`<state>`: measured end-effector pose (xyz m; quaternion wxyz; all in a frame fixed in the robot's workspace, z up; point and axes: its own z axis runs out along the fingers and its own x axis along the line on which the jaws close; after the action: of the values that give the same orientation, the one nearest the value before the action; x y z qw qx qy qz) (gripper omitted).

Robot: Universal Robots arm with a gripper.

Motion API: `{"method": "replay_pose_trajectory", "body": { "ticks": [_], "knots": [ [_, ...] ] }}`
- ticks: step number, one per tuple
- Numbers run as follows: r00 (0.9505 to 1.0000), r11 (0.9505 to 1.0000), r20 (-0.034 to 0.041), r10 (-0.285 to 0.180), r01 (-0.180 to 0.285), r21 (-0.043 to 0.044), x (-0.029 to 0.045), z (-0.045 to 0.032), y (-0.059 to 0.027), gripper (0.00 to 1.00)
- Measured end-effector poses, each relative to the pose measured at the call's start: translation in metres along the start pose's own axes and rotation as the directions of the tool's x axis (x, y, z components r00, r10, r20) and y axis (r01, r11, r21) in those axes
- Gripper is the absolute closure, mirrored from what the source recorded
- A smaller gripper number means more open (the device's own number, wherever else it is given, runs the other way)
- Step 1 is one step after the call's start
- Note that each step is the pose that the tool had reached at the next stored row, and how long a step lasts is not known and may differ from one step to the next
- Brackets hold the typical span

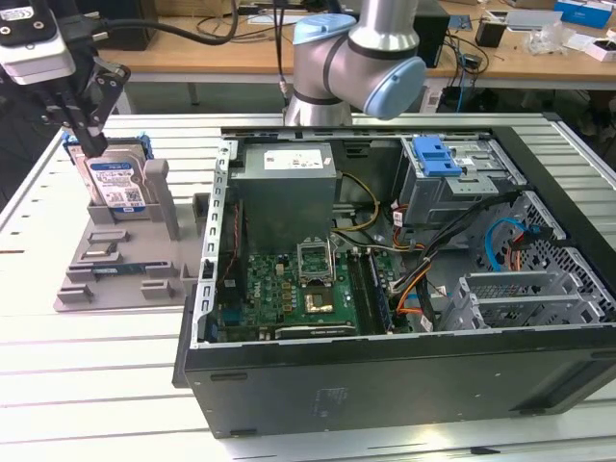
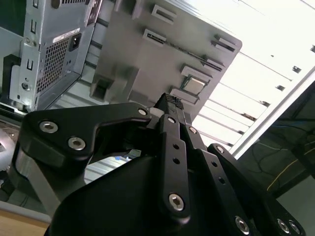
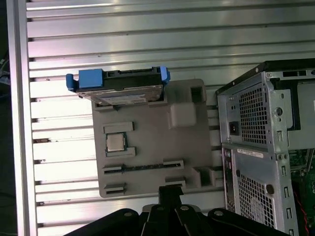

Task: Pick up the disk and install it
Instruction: 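Reach for the disk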

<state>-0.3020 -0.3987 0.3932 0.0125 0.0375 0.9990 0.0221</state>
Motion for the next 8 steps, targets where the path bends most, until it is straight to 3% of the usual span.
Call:
{"method": "replay_pose_trajectory", "body": {
  "ticks": [4,8],
  "knots": [
    [1.0,1.0,0.0,0.0,0.0,0.0,0.005,-0.0001,0.0011,0.89],
    [1.0,1.0,-0.0001,0.0,0.0,0.0001,0.0109,0.0001,0.0082,0.89]
  ]
}}
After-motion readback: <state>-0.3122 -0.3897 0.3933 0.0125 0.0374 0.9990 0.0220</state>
